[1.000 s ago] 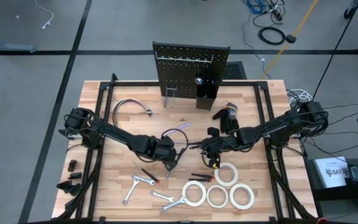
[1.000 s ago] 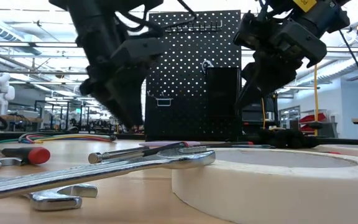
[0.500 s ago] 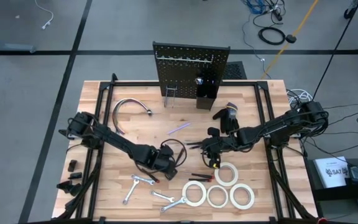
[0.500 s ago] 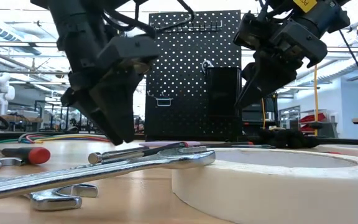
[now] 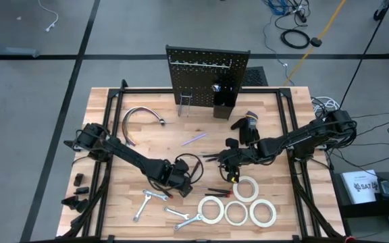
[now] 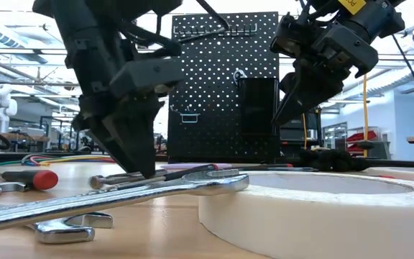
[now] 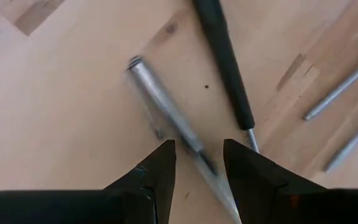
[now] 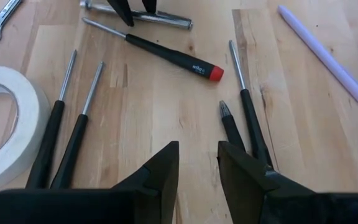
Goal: Hang tools onto peg board
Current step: Put the silver pen into the black bin on the peg board
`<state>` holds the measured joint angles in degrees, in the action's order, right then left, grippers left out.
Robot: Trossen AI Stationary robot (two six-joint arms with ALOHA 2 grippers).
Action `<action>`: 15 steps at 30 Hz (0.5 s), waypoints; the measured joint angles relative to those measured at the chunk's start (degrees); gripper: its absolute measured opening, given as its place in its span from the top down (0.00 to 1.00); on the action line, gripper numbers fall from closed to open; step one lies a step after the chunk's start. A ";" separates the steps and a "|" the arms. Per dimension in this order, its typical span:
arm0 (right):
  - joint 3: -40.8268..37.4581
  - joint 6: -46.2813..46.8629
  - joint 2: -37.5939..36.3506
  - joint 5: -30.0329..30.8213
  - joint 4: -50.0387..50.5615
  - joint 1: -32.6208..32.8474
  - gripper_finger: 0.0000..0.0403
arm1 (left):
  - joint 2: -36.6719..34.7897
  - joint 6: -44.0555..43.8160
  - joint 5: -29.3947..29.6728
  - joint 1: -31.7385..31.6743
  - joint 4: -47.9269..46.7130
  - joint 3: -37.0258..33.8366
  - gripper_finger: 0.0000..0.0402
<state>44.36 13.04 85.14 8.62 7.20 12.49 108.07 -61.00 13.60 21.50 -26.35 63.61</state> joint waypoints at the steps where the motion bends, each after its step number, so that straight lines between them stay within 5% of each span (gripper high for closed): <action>1: 0.00 0.00 0.00 0.00 0.08 0.00 0.74 | 0.31 0.27 -0.05 0.00 0.37 0.03 0.66; 8: 0.00 0.00 0.00 0.01 0.55 -0.01 0.74 | 1.31 1.65 -0.65 -0.11 -2.47 0.42 0.71; 15: 0.00 1.38 -0.02 0.24 1.13 -0.16 0.74 | 1.42 8.39 -0.86 -1.02 -3.75 0.29 0.96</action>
<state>44.36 14.42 85.13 8.86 8.33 12.34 109.49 -52.61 12.74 20.47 -30.09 63.90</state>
